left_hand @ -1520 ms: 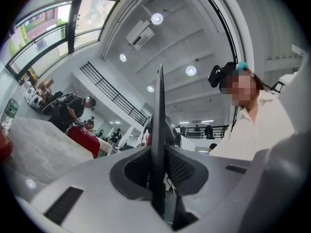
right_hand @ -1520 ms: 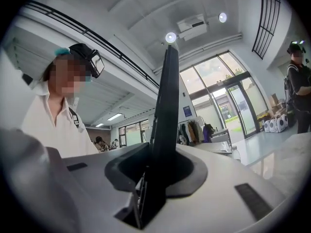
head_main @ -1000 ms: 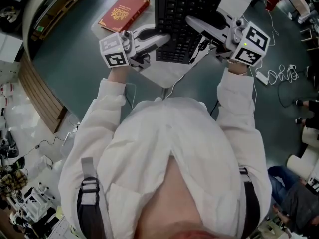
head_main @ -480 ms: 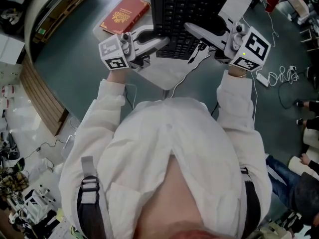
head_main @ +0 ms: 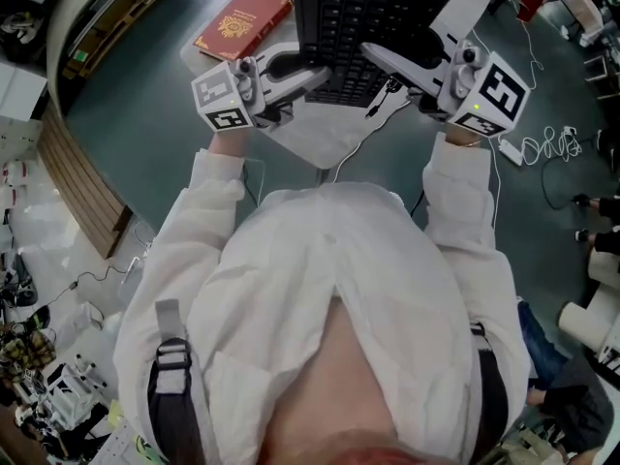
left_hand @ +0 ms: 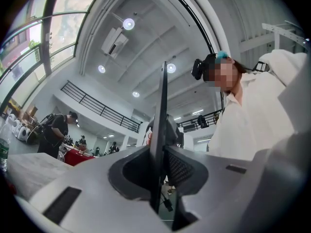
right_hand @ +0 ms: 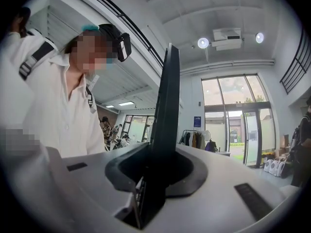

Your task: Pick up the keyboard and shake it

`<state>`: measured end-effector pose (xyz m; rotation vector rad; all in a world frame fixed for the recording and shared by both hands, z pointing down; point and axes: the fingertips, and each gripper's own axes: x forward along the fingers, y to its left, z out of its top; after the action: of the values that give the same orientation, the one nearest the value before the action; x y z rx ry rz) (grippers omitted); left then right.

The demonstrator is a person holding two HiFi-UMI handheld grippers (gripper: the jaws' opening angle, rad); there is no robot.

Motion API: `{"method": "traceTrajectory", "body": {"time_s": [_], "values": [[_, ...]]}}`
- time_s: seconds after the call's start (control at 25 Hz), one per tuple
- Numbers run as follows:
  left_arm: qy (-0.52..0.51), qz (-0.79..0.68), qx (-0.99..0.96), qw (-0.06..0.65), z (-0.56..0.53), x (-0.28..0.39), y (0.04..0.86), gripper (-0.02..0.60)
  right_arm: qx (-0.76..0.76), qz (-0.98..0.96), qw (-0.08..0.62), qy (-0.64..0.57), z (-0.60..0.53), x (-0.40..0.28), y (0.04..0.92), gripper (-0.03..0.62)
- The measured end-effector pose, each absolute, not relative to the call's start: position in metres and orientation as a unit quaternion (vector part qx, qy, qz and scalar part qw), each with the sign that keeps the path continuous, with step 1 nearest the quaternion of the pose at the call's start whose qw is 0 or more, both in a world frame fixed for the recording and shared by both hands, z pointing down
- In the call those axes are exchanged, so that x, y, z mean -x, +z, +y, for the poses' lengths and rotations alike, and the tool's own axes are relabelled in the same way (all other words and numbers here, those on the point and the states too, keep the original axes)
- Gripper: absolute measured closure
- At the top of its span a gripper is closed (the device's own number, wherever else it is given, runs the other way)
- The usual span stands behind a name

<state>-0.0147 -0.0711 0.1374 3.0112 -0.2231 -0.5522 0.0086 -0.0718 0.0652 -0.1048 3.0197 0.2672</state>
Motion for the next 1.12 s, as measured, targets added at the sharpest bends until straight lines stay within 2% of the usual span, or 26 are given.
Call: {"method": "traceTrajectory", "body": {"time_s": [1.12], "values": [[-0.172,-0.081,-0.980,0.051,-0.078,0.012,0.150,0.509,0.057,0.995,0.044,0.068,-0.082,-0.012,0.079,0.480]]}}
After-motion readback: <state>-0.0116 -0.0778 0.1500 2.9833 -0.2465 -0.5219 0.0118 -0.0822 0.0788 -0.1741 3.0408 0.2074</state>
